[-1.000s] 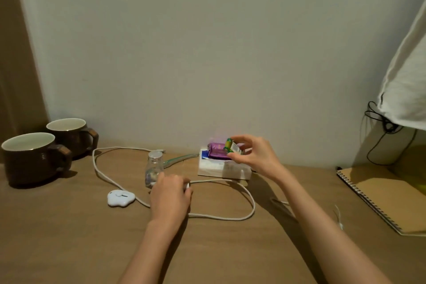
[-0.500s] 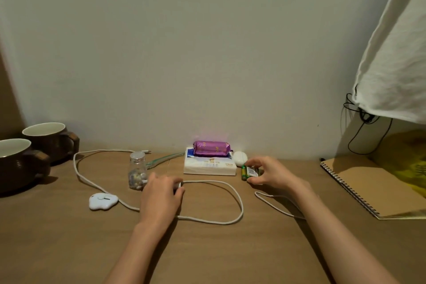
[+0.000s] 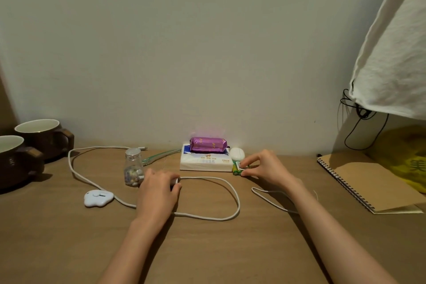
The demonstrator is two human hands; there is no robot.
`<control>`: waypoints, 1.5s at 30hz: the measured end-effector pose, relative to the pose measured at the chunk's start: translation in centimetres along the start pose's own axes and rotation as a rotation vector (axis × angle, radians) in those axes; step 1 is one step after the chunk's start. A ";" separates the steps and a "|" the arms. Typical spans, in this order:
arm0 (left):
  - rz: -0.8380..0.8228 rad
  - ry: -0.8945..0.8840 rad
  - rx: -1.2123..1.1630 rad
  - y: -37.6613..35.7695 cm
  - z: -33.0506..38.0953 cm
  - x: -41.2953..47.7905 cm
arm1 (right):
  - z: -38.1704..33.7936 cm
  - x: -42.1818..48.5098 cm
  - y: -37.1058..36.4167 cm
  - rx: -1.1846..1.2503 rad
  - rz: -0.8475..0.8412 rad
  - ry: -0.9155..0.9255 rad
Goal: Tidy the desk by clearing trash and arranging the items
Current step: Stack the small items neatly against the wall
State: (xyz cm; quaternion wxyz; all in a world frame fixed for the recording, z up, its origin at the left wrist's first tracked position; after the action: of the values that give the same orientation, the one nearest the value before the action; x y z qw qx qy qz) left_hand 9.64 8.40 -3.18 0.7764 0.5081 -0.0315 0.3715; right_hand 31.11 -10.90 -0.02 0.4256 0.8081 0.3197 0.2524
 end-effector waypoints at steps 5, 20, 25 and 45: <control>-0.002 0.005 -0.002 0.0 0.1 0.0 | 0.2 -0.4 -0.2 0.013 0.031 -0.003; 0.496 0.178 -0.108 4.5 0.0 -0.5 | -12.3 2.4 -2.3 -0.060 0.019 0.295; 0.576 0.388 -0.211 5.1 -1.8 -0.3 | -15.8 5.7 -7.3 -0.207 -0.080 0.340; 0.358 0.441 -0.388 3.7 -4.9 0.7 | -16.8 8.9 -10.9 -0.457 -0.049 0.450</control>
State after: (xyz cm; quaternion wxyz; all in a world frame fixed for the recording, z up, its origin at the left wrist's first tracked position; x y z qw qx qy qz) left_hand 6.29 13.55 -2.43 0.7693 0.2449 -0.0215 0.5897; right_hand 22.29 9.19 0.53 0.5207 0.6076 0.3603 0.4795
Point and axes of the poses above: each hand's wrist, its own x-axis towards the middle knuckle, its own y-axis out of the back of the hand, z = x × y, the point moved 2 cm from there along x, towards the middle knuckle, and after that the axes turned 4 degrees about -z, right-handed, at the moved point
